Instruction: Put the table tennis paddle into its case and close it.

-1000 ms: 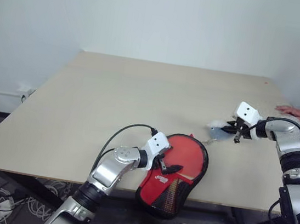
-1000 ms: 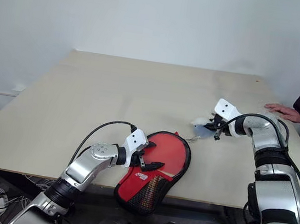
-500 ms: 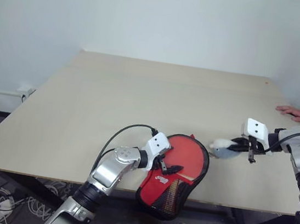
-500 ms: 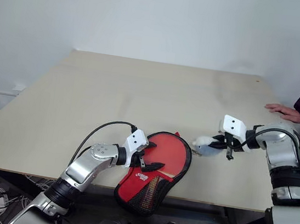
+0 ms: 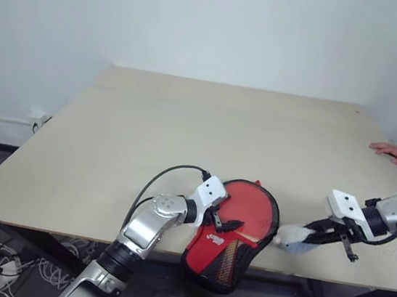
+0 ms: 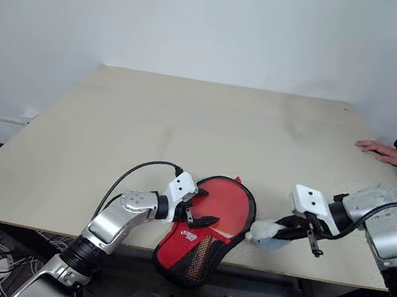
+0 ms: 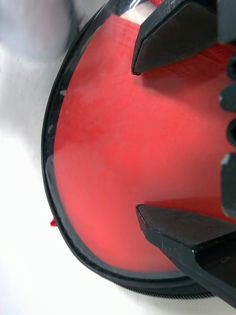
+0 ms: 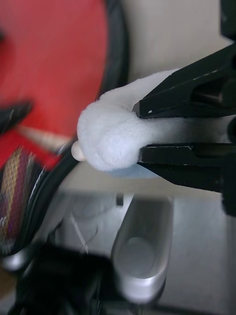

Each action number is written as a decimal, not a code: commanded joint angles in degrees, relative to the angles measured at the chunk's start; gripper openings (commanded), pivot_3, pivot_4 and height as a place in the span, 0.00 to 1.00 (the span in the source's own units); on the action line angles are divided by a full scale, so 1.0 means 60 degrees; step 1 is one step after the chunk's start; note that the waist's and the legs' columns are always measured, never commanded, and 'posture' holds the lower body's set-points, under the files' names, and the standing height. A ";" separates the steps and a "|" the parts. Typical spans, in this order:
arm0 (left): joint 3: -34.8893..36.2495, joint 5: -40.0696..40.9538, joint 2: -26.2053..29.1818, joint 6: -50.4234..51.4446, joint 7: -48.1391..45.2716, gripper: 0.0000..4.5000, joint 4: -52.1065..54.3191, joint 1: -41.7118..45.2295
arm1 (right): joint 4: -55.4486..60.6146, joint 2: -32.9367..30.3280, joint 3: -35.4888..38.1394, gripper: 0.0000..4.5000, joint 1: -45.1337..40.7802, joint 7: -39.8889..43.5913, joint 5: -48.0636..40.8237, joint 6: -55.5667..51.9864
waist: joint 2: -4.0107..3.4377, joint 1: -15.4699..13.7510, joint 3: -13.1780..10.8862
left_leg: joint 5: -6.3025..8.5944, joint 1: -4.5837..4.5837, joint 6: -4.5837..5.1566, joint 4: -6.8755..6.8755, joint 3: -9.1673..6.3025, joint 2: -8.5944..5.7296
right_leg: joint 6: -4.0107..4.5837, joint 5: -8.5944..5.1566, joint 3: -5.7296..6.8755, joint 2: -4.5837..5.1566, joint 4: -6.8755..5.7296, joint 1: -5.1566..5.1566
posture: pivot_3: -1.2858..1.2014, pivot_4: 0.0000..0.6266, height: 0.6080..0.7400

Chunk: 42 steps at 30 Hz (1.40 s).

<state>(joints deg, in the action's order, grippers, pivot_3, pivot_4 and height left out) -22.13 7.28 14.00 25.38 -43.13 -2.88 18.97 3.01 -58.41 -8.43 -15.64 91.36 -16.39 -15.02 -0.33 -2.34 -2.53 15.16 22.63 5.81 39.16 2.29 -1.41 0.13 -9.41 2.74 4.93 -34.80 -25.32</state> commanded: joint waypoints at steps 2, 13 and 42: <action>-0.0097 -0.0216 0.0107 0.0242 0.0050 1.00 -0.0438 -0.0101 | 0.1593 -0.0350 0.0446 0.09 0.0776 0.0004 -0.0884 -0.0742 | 0.0002 -0.0093 -0.0001 | 0.0003 0.0000 -0.0002 0.0000 -0.0001 0.0002 | -0.0001 -0.0001 0.0012 0.0000 0.0003 -0.0001 | 0.52 0.00 0.92; -0.0089 -0.0235 0.0070 0.0195 0.0055 1.00 -0.0552 -0.0008 | 0.3378 -0.0271 0.0637 0.09 0.1383 -0.0706 -0.1894 -0.2186 | 0.0013 -0.0105 -0.0007 | 0.0008 -0.0001 -0.0006 0.0004 -0.0002 0.0016 | -0.0003 -0.0002 0.0093 0.0012 0.0015 0.0005 | 0.52 0.00 0.92; -0.0107 -0.0247 0.0057 0.0207 0.0088 1.00 -0.0590 0.0039 | 0.5851 0.0026 0.0090 0.09 0.2662 -0.2046 -0.3220 -0.3483 | 0.0036 -0.0258 -0.0006 | 0.0048 -0.0002 -0.0030 0.0006 -0.0013 0.0030 | -0.0005 -0.0002 0.0211 0.0059 0.0020 0.0006 | 0.52 0.00 0.92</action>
<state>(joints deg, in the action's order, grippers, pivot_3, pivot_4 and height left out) -22.12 7.35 13.69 25.28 -43.02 -3.88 19.82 35.45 -58.43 -7.56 0.37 78.54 -32.84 -35.60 -0.11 -3.89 -2.57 15.45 22.61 5.63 39.20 2.21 -1.23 0.10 -9.42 4.01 5.29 -34.68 -25.28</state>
